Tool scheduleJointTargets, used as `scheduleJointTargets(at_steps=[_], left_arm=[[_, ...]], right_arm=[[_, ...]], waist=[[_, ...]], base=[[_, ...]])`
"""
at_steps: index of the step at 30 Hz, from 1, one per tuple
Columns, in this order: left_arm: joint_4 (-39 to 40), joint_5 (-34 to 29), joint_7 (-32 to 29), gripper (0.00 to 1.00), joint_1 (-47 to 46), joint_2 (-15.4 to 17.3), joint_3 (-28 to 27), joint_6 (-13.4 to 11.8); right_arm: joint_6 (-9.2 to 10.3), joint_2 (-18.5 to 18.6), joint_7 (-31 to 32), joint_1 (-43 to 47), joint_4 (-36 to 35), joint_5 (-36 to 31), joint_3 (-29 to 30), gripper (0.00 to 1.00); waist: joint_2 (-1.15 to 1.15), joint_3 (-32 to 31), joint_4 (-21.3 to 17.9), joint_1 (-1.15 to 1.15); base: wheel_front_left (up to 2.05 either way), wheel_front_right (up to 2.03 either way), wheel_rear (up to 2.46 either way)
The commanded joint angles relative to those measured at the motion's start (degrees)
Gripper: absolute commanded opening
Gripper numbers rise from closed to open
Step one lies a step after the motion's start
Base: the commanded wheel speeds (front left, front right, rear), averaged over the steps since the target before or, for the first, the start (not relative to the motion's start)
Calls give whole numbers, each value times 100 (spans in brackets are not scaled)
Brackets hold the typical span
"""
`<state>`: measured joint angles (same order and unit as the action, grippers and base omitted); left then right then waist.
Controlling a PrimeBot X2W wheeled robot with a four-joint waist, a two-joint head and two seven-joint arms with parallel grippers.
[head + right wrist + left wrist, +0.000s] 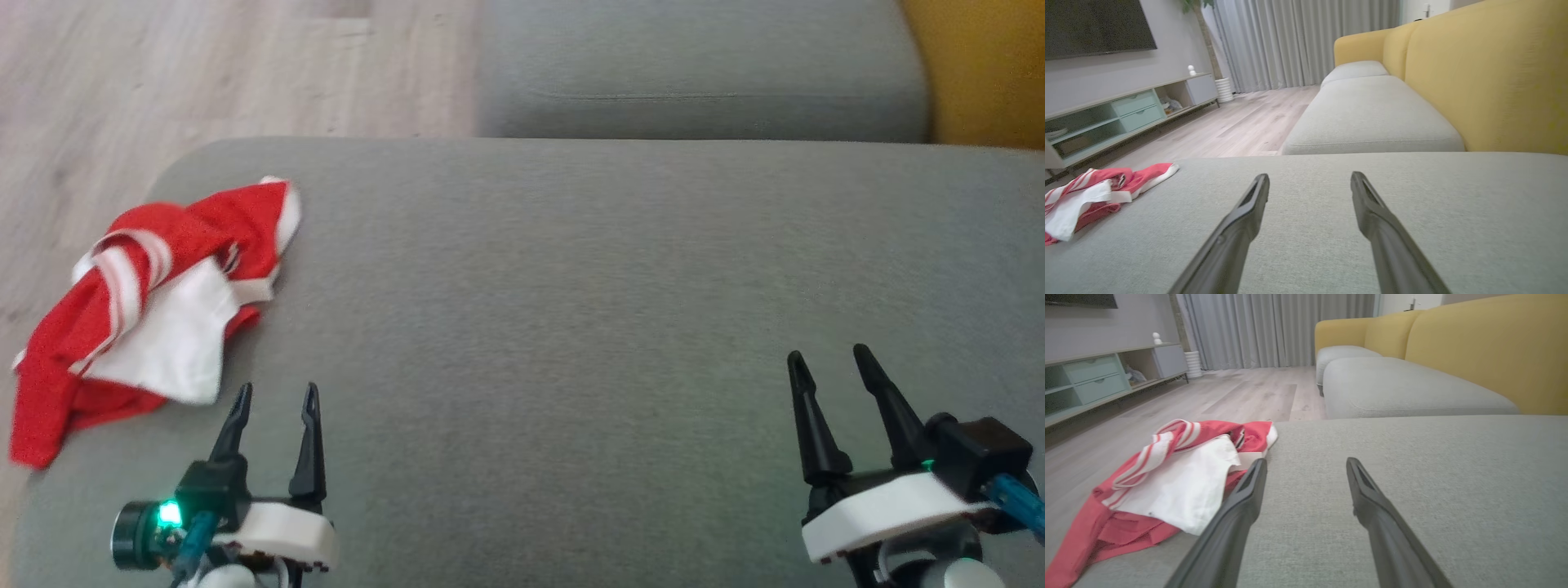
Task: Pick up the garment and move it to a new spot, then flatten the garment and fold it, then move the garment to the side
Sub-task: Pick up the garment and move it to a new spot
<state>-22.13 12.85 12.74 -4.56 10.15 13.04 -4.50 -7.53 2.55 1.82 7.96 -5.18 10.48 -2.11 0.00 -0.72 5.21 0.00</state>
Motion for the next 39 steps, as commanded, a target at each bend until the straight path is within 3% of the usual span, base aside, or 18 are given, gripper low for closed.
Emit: scheduleJointTargets(at_steps=[1, 18, 24, 31, 39], left_arm=[[169, 49, 86, 100, -302, 61, -203, -31], [520, 128, 224, 100, -522, -286, -744, -51], [401, 16, 225, 100, -731, -380, -905, 28], [-251, -41, 225, 100, -1576, -400, -848, 320], [-2228, 55, -248, 100, -3350, -350, -568, 874]], right_arm=[[4, 33, 11, -157, -257, -50, -166, 100], [4, 72, 279, -430, -767, -293, -289, 100], [4, 261, 509, -663, -1043, -359, -297, 100], [4, 592, 890, -997, -1457, -422, -270, 100], [4, 1035, 1382, -1353, -1963, -443, -100, 100]], waist=[[0, 47, 241, 0], [0, 539, 1858, 0], [0, 1029, 2029, 0], [0, 1824, 2031, 0], [0, 2782, 1952, 0]], base=[[0, 0, 0], [0, 0, 0], [0, 0, 0], [0, 0, 0], [0, 0, 0]])
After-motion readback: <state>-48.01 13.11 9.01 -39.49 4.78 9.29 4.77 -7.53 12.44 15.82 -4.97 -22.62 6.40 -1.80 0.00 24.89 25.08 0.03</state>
